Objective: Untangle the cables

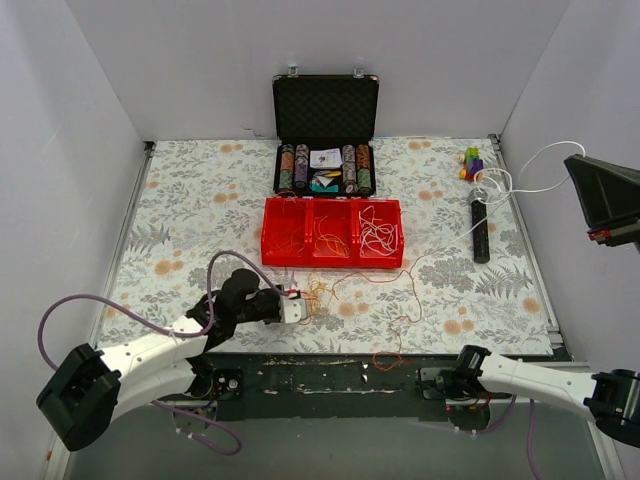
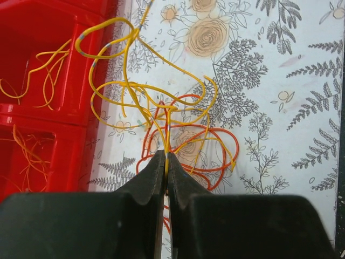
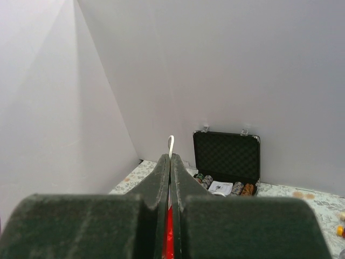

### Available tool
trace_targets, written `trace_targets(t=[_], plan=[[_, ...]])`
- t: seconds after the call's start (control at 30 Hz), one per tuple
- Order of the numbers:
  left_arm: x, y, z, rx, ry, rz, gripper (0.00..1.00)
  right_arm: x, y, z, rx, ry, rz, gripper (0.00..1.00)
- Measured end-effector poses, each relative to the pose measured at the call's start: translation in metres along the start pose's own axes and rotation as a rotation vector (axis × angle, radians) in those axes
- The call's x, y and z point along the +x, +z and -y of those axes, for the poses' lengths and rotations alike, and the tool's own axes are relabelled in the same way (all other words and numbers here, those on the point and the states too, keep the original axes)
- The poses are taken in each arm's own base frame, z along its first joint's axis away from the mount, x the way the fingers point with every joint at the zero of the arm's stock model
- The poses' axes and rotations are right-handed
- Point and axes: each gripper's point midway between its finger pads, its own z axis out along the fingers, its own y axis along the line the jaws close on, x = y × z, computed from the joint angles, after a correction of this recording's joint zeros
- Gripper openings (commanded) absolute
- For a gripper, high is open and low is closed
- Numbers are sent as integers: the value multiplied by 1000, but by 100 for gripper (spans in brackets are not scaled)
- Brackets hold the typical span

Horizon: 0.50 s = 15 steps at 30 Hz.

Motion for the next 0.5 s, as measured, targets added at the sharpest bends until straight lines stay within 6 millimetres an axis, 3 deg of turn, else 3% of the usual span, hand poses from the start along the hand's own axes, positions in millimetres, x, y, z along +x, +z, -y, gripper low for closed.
trace_targets(t=[0.1,0.13,0.23,0.5], plan=[[-6,-2,-5,-5,-28,12,54,12,5,-2,1,3,-23,1],[-10,-2,-6,3,-41,20,62,18,7,-4,0,4,-36,1],[-35,-6,-10,46,-99,72,70,46,17,-11,-12,2,-96,1],[-121,-30,-27,129,-177,270,63,133,38,-40,-82,7,-292,1]])
